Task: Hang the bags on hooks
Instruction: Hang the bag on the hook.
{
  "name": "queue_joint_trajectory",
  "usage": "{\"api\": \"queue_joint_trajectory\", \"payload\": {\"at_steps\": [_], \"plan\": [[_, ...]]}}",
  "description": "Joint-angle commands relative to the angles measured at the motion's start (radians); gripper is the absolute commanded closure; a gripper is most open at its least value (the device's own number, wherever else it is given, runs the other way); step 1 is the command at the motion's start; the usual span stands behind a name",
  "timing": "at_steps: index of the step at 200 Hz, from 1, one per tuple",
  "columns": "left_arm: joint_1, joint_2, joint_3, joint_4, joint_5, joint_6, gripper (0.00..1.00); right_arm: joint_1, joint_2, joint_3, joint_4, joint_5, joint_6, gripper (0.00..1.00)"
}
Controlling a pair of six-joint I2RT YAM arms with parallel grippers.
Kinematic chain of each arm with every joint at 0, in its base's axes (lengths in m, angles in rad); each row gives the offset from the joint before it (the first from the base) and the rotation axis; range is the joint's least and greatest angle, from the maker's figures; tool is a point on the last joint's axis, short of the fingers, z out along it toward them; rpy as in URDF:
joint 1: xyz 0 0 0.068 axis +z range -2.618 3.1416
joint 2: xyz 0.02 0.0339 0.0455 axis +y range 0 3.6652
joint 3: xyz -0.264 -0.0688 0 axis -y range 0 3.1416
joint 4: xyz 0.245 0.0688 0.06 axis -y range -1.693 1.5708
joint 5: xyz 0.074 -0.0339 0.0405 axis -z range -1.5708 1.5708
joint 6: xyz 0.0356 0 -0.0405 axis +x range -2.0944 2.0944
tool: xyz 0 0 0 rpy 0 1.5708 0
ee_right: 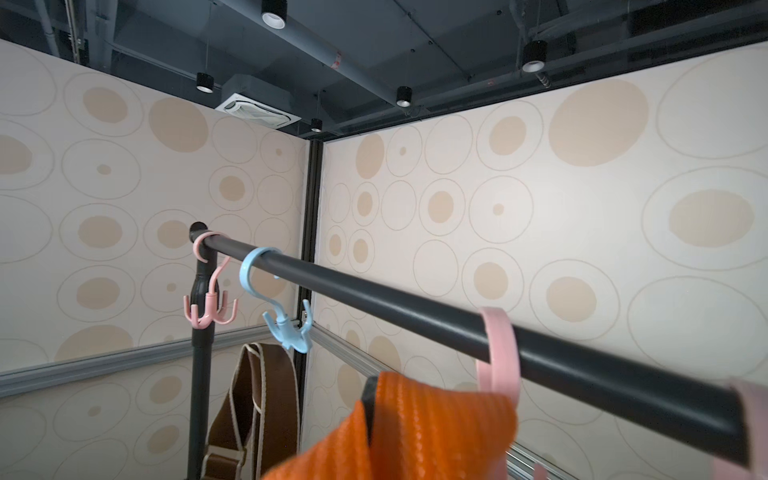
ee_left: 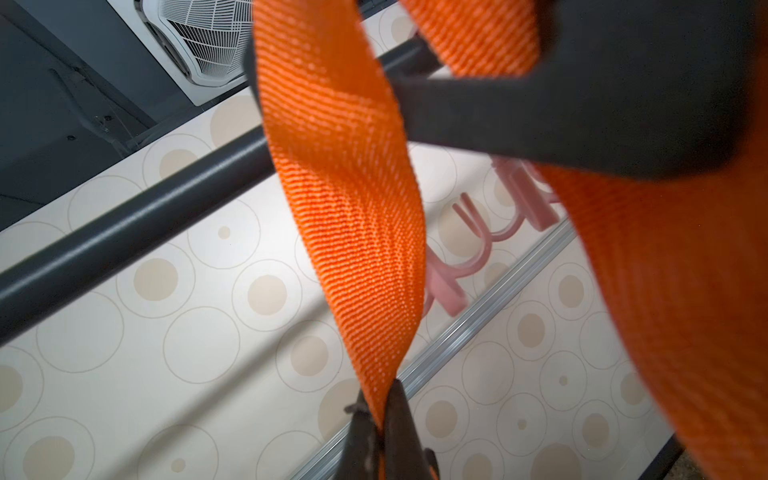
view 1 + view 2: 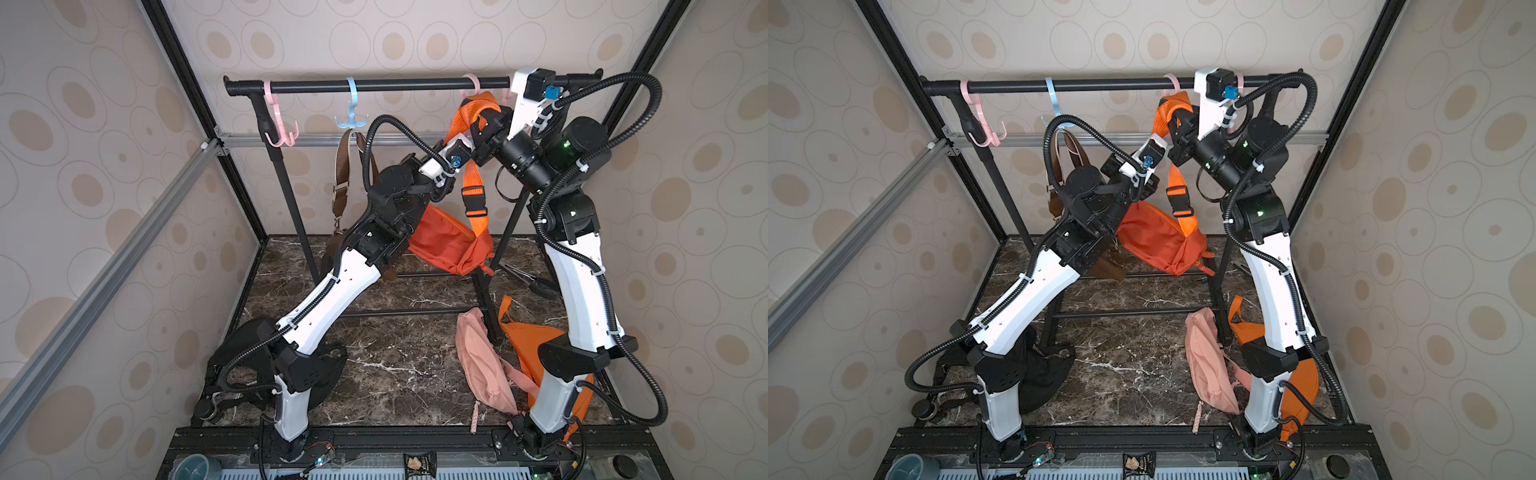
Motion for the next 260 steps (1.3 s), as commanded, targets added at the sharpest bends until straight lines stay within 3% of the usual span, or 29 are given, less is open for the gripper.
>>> {"api": "queue_joint_trajectory", "payload": {"at_steps": [1, 68, 111, 151, 206, 237, 260], "plan": [[0.05, 0.031, 0.067, 0.036, 0.032, -0.08, 1.0, -0.033, 0.034, 0.083, 0.037, -0.014, 0.062, 1.0], [0.073, 0.031, 0.118, 0.11, 0.034, -0.155, 1.0, -0.055, 0.008, 0.02, 0.111, -0.164, 0.02, 1.0], [0.1, 0.029, 0.105, 0.14, 0.021, -0.153, 1.0, -0.062, 0.022, 0.04, 0.111, -0.146, 0.016, 1.0], [0.126, 0.056, 0.015, 0.151, 0.022, -0.134, 1.0, -0.078, 0.019, -0.055, 0.133, -0.126, 0.031, 1.0], [0.184, 0.095, -0.017, 0.149, 0.072, -0.206, 1.0, -0.134, 0.046, -0.036, 0.129, -0.127, 0.092, 1.0], [0.185, 0.097, -0.038, 0.112, 0.075, -0.218, 1.0, -0.139, 0.008, -0.127, 0.168, -0.136, 0.105, 1.0], [0.177, 0.117, -0.003, 0.02, 0.082, -0.252, 1.0, -0.139, -0.071, -0.287, 0.242, -0.13, 0.117, 1.0]]}}
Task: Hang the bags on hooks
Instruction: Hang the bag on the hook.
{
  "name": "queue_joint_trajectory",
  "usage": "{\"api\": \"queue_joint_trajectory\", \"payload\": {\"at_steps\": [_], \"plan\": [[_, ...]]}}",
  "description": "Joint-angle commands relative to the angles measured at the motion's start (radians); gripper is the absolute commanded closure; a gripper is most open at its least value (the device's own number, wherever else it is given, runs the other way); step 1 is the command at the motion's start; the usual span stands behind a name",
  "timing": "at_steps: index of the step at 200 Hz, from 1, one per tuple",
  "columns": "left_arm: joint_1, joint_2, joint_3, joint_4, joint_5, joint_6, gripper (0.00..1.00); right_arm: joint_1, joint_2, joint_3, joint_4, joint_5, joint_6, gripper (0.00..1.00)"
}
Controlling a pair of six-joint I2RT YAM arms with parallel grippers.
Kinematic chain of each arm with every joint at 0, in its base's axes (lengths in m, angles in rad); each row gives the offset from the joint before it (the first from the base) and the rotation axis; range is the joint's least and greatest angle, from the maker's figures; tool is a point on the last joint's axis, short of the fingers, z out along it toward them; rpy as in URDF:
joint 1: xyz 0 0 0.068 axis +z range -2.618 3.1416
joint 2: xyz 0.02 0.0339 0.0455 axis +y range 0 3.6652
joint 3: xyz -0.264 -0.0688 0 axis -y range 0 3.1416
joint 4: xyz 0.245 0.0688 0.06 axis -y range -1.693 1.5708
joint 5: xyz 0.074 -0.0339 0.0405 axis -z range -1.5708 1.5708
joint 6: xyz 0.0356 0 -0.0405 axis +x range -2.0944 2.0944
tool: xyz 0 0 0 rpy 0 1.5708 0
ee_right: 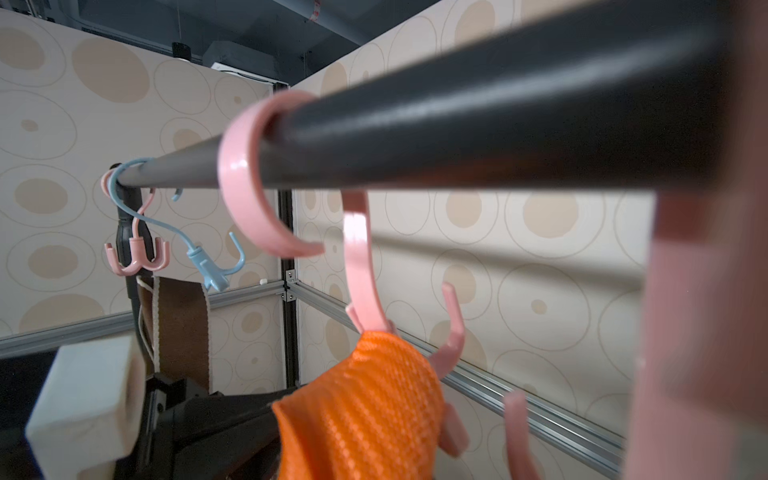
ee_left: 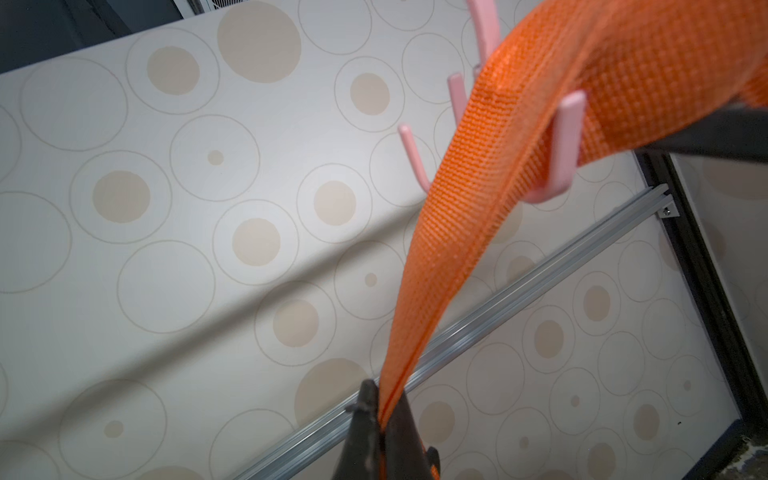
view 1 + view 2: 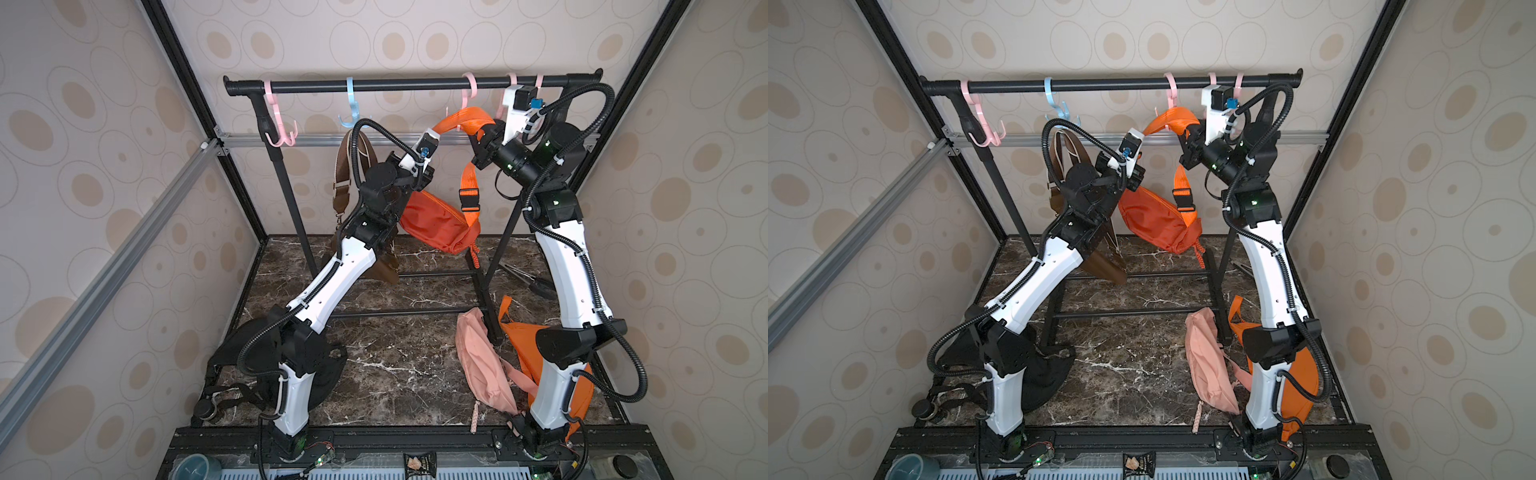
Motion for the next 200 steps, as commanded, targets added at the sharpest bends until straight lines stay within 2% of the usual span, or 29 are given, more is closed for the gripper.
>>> {"api": "queue_joint_trajectory", "payload": {"at_steps": [1, 35, 63, 77, 98, 166, 200], "plan": [[0.018, 0.024, 0.03, -0.103, -0.024, -0.042, 1.0, -0.01, -0.108, -0.106, 0.13, 0.003, 0.036, 1.0], [-0.018, 0.04, 0.011, -0.155, -0.039, -0.027, 1.0, -0.01, -0.222, -0.357, 0.243, 0.019, 0.074, 1.0], [-0.038, 0.043, 0.011, -0.171, -0.036, -0.046, 1.0, -0.01, -0.237, -0.406, 0.263, -0.01, 0.092, 1.0], [-0.042, 0.043, 0.02, -0.169, -0.038, -0.053, 0.78, -0.011, -0.218, -0.377, 0.237, -0.015, 0.092, 1.0], [-0.044, 0.033, 0.033, -0.185, -0.018, -0.079, 0.69, -0.011, -0.178, -0.305, 0.178, -0.038, 0.102, 0.86], [-0.076, -0.084, -0.015, -0.234, 0.052, -0.152, 0.21, 0.0, -0.21, -0.316, 0.126, -0.033, 0.102, 0.43], [-0.099, -0.171, -0.111, -0.222, 0.077, -0.181, 0.04, 0.018, -0.272, -0.394, 0.133, 0.019, 0.081, 0.3]]}}
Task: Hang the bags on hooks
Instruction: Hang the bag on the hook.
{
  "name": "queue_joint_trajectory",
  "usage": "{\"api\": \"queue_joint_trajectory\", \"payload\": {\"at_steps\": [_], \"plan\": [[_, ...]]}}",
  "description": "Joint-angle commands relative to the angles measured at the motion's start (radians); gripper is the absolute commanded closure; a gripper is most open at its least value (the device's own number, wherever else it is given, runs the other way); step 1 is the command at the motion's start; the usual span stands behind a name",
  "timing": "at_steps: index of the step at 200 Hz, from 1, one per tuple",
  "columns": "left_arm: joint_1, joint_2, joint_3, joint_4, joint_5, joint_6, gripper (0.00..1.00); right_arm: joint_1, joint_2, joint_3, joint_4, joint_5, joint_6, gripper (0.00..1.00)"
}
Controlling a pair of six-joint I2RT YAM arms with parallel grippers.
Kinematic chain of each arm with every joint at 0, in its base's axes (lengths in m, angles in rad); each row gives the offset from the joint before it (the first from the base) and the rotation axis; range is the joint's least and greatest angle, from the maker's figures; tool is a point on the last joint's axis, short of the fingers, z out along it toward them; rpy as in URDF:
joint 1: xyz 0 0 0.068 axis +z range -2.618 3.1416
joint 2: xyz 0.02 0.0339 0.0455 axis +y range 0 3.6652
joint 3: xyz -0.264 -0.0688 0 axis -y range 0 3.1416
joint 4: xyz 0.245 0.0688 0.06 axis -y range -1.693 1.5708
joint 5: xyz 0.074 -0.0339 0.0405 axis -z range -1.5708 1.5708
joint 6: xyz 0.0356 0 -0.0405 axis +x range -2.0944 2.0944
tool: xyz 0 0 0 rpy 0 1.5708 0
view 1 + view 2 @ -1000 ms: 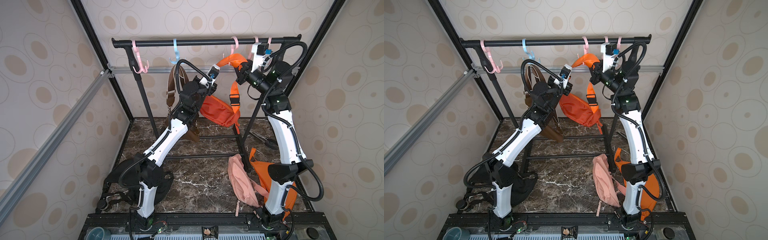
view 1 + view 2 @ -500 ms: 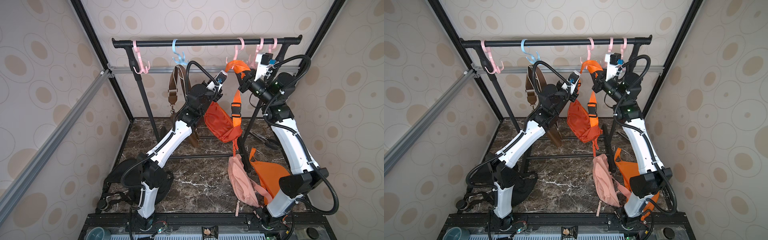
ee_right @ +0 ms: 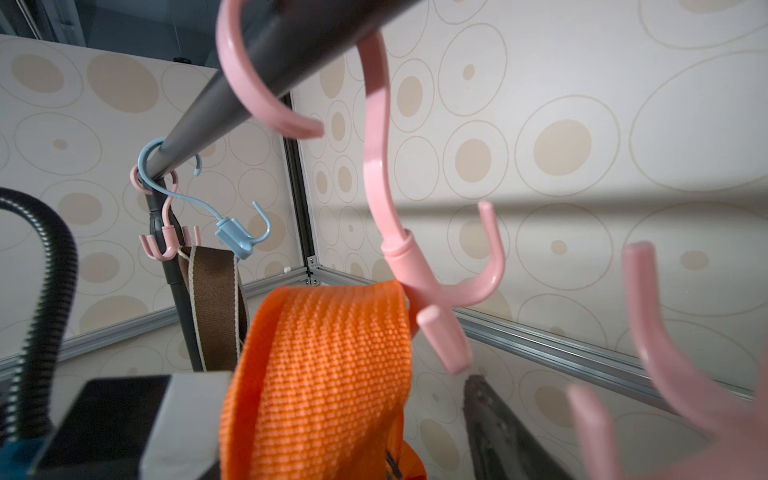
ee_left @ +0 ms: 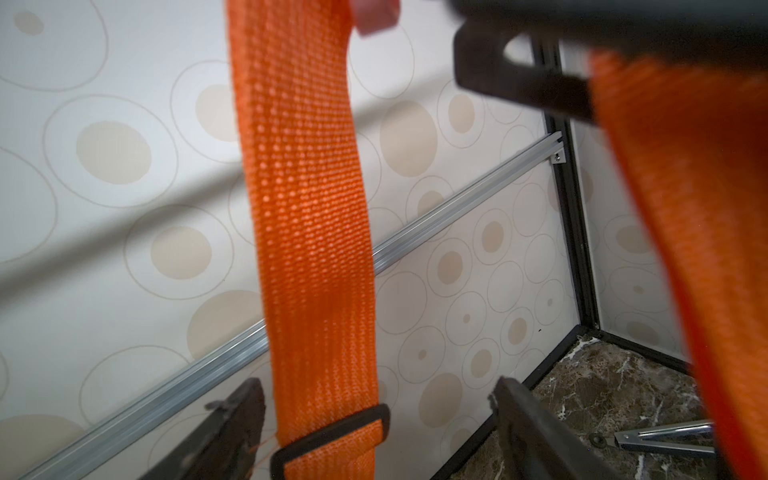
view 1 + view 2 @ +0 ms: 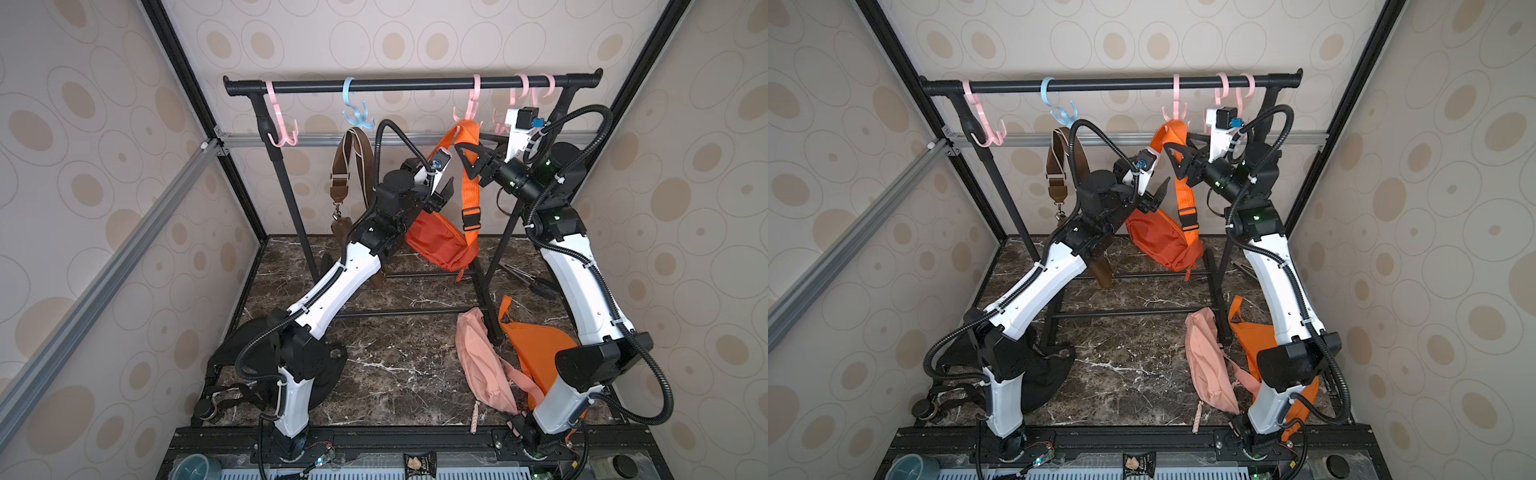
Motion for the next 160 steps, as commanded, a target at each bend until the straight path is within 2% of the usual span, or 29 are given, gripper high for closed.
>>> {"api": "queue_joint_trajectory", "payload": {"at_steps": [1, 34, 58, 75, 100, 115, 132, 146, 160], "plan": [[-0.019, -0.104, -0.043, 0.013, 0.03, -0.028, 0.04, 0.015, -0.078, -0.032, 0.008, 0.034, -0.011, 0.3], [-0.03, -0.223, -0.219, 0.083, 0.06, -0.076, 0.0, 0.02, -0.132, -0.083, -0.009, 0.092, -0.019, 0.24], [-0.042, -0.27, -0.28, 0.077, 0.059, -0.093, 0.0, 0.021, -0.172, -0.127, -0.004, 0.11, -0.009, 0.19], [-0.046, -0.301, -0.322, 0.089, 0.038, -0.101, 0.0, 0.021, -0.185, -0.133, -0.018, 0.117, -0.021, 0.18], [-0.049, -0.36, -0.356, 0.122, -0.056, -0.067, 0.0, 0.052, -0.227, -0.168, -0.025, 0.112, -0.026, 0.19], [-0.048, -0.379, -0.329, 0.116, -0.109, -0.028, 0.01, 0.059, -0.264, -0.195, -0.018, 0.11, -0.035, 0.18], [-0.045, -0.377, -0.247, 0.062, -0.155, 0.014, 0.12, 0.066, -0.287, -0.189, -0.04, 0.082, -0.038, 0.18], [-0.032, -0.364, -0.162, 0.017, -0.169, 0.026, 0.25, 0.078, -0.3, -0.181, -0.06, 0.073, -0.048, 0.18], [-0.009, -0.34, -0.077, -0.014, -0.185, 0.029, 0.26, 0.091, -0.302, -0.165, -0.089, 0.06, -0.066, 0.18]]}}
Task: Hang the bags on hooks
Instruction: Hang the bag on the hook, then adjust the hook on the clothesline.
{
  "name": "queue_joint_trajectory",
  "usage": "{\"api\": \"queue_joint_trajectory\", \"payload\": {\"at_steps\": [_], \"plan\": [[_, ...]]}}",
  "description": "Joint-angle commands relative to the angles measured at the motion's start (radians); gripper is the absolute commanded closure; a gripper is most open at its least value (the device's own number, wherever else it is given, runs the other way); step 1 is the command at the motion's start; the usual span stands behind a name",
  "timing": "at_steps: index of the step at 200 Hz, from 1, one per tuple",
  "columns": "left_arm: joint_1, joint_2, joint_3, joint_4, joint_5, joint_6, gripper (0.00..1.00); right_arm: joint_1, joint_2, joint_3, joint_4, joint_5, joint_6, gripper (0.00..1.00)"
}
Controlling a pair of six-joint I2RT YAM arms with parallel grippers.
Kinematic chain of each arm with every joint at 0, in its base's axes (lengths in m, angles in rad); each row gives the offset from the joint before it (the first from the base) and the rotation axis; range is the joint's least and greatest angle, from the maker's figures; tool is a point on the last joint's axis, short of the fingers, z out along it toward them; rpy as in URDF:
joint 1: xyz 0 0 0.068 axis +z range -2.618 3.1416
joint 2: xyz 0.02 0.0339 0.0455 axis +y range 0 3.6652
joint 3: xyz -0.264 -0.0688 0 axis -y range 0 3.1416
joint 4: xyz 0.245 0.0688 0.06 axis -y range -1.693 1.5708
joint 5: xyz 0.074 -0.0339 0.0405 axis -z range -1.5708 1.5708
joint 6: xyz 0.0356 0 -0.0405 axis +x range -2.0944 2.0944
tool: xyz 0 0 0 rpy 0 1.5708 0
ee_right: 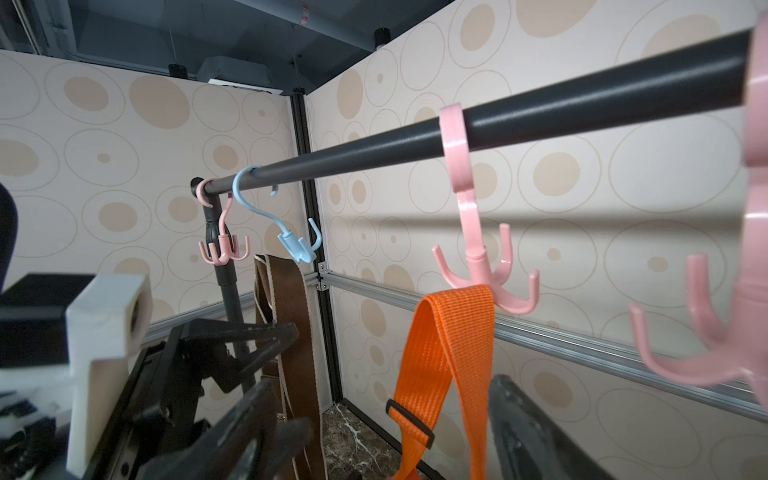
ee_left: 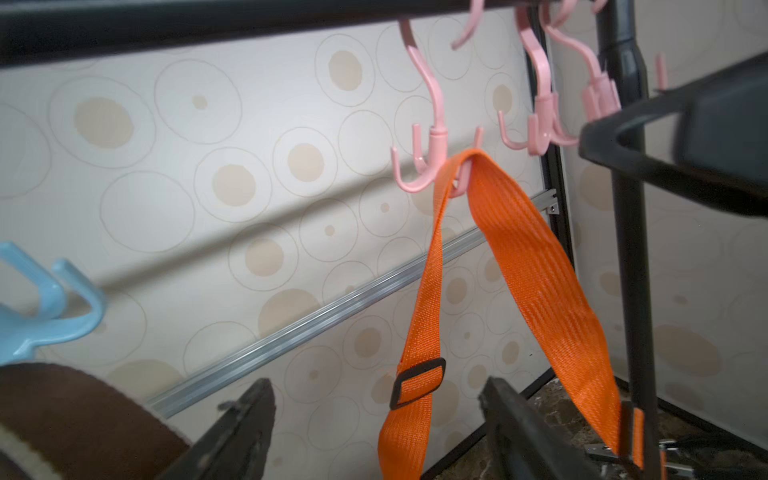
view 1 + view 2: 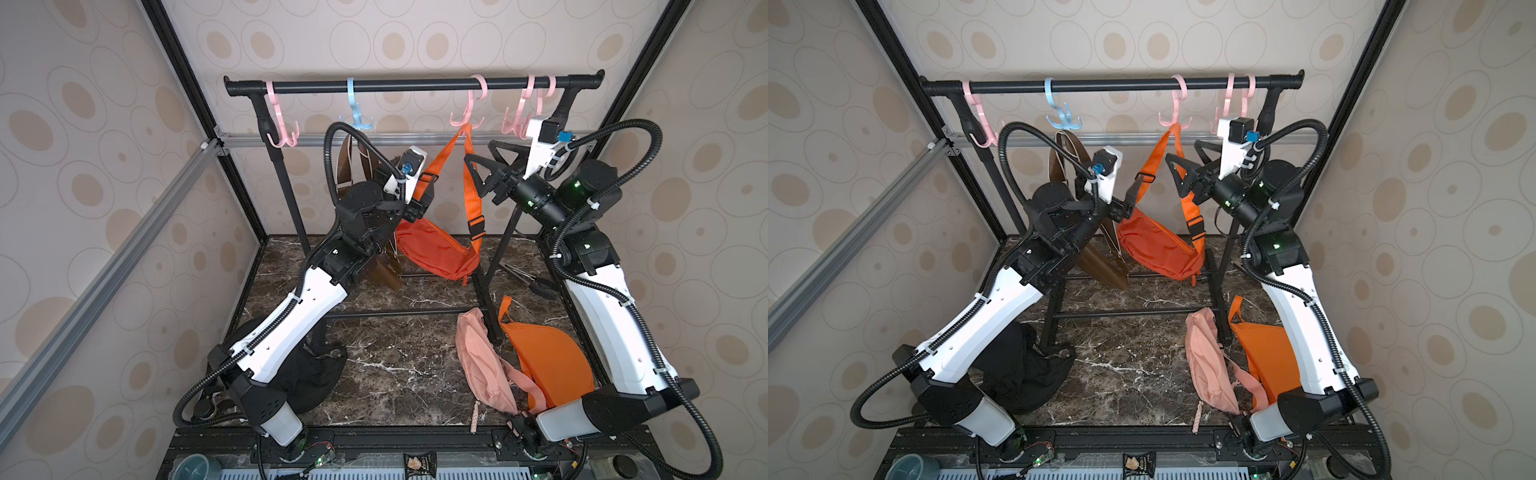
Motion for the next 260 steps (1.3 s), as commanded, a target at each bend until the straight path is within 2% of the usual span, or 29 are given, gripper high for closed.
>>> {"api": "queue_joint_trajectory", "payload": {"at_steps": [1, 19, 34, 58, 80, 110, 130, 165, 196, 221, 246, 260], "plan": [[0.027, -0.005, 0.166, -0.037, -0.067, 0.046, 0.26, 0.025, -0.031, 0.028, -0.036, -0.034, -0.035, 0.18], [0.05, 0.038, 0.295, -0.1, -0.067, 0.046, 0.25, 0.047, -0.021, 0.064, -0.099, -0.038, -0.057, 0.18], [0.063, 0.066, 0.372, -0.114, -0.125, 0.053, 0.25, 0.067, -0.025, 0.081, -0.154, -0.008, -0.084, 0.17], [0.104, 0.07, 0.373, -0.032, -0.234, 0.096, 0.26, 0.098, -0.046, 0.066, -0.187, 0.06, -0.121, 0.17], [0.173, 0.134, 0.455, -0.048, -0.202, 0.075, 0.35, 0.11, -0.058, 0.049, -0.188, 0.078, -0.128, 0.17], [0.216, 0.203, 0.455, 0.007, -0.232, 0.112, 0.37, 0.13, -0.098, -0.016, -0.157, 0.058, -0.126, 0.15], [0.281, 0.24, 0.497, -0.017, -0.151, -0.002, 0.37, 0.149, -0.138, -0.088, -0.125, 0.043, -0.131, 0.14], [0.293, 0.274, 0.523, 0.018, -0.082, -0.024, 0.34, 0.17, -0.187, -0.183, -0.095, 0.02, -0.145, 0.13], [0.293, 0.29, 0.534, 0.008, -0.021, -0.042, 0.34, 0.178, -0.191, -0.198, -0.095, 0.017, -0.159, 0.13], [0.292, 0.297, 0.534, -0.009, 0.017, -0.051, 0.49, 0.189, -0.193, -0.202, -0.095, 0.004, -0.171, 0.14], [0.29, 0.304, 0.526, -0.023, 0.03, -0.05, 0.55, 0.199, -0.196, -0.205, -0.096, -0.001, -0.182, 0.14], [0.29, 0.304, 0.519, -0.03, 0.026, -0.049, 0.68, 0.202, -0.199, -0.203, -0.1, -0.001, -0.187, 0.14]]}}
